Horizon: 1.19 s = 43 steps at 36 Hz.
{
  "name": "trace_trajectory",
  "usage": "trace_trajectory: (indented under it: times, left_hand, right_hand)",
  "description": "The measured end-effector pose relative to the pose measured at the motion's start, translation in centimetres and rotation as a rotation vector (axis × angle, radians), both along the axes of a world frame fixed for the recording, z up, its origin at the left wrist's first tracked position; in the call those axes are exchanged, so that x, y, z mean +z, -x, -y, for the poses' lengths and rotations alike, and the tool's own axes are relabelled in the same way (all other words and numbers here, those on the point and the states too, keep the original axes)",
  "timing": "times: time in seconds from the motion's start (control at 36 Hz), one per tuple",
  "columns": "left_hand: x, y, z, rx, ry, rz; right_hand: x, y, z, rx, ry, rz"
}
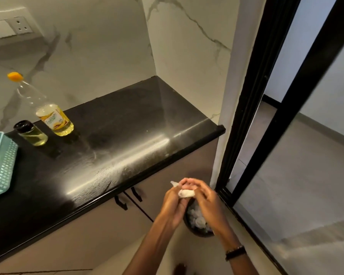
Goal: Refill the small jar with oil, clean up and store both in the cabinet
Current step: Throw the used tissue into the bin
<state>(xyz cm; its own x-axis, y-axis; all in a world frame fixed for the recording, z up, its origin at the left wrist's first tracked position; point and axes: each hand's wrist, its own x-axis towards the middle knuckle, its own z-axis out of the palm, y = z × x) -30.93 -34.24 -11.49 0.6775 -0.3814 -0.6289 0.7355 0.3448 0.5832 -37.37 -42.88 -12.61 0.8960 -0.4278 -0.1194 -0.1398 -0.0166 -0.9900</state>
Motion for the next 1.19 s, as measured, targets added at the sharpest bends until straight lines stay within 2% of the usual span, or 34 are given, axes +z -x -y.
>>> trace_trajectory:
  times: [0.06, 0.14, 0.19, 0.31, 0.39, 0.44, 0.5, 0.64, 0.69, 0.78, 0.92, 1.0, 1.11, 1.19]
  left_hand:
    - [-0.3, -0.7, 1.3, -0.037, -0.015, -0.002]
    - [0.0, -0.8, 2.2, -0.167, -0.042, 0.072]
    - [-1.0, -0.8, 3.3, -0.200, -0.059, 0.059]
    - [-3.2, -1.7, 4.4, -0.049, 0.057, -0.189]
    - [-5.4, -3.0, 5.1, 0.014, -0.046, -0.221]
    - [-6.8, -3.4, 5.4, 0.028, -0.058, -0.225]
    - [-8.3, -3.2, 5.7, -0.001, -0.050, -0.239]
    - [-10.0, -1.9, 5.9, -0.086, 0.057, -0.200]
    - [-11.0, -1.7, 5.8, -0.145, 0.028, -0.152]
    - [-12.6, -2.4, 5.7, -0.279, -0.139, -0.008]
    - [-14.3, -3.9, 6.2, -0.389, -0.462, 0.211]
    - [-15.2, -4.9, 6.6, -0.382, -0.609, 0.327]
    - [-16.4, -5.9, 7.0, -0.458, -0.761, 0.456]
    - [-16.2, -6.6, 7.3, -0.629, -0.838, 0.610]
  right_hand:
    - [-1.4, -0.8, 0.8, -0.055, -0.092, -0.030]
    - [-1.4, -1.8, 0.5, -0.018, -0.199, -0.061]
    - [-2.3, -2.6, 0.5, -0.009, -0.287, -0.090]
    - [-3.6, -2.6, 0.8, 0.024, -0.375, -0.116]
    - [-5.5, -2.2, 1.1, 0.151, -0.274, -0.146]
    - [-6.6, -2.2, 1.3, 0.186, -0.088, -0.109]
    - [-7.7, -2.2, 2.0, 0.100, 0.000, -0.072]
    - [-9.7, -3.1, 4.1, -0.151, 0.035, -0.111]
    - [-10.5, -3.9, 4.9, -0.230, 0.036, -0.168]
    - [-11.9, -4.9, 6.3, -0.267, 0.105, -0.262]
    - [-14.2, -5.5, 7.8, -0.153, 0.333, -0.373]
    - [-14.9, -5.6, 8.2, -0.003, 0.261, -0.400]
    - [-15.3, -5.4, 8.6, 0.077, 0.019, -0.451]
    - [-15.7, -5.4, 9.2, 0.077, 0.107, -0.459]
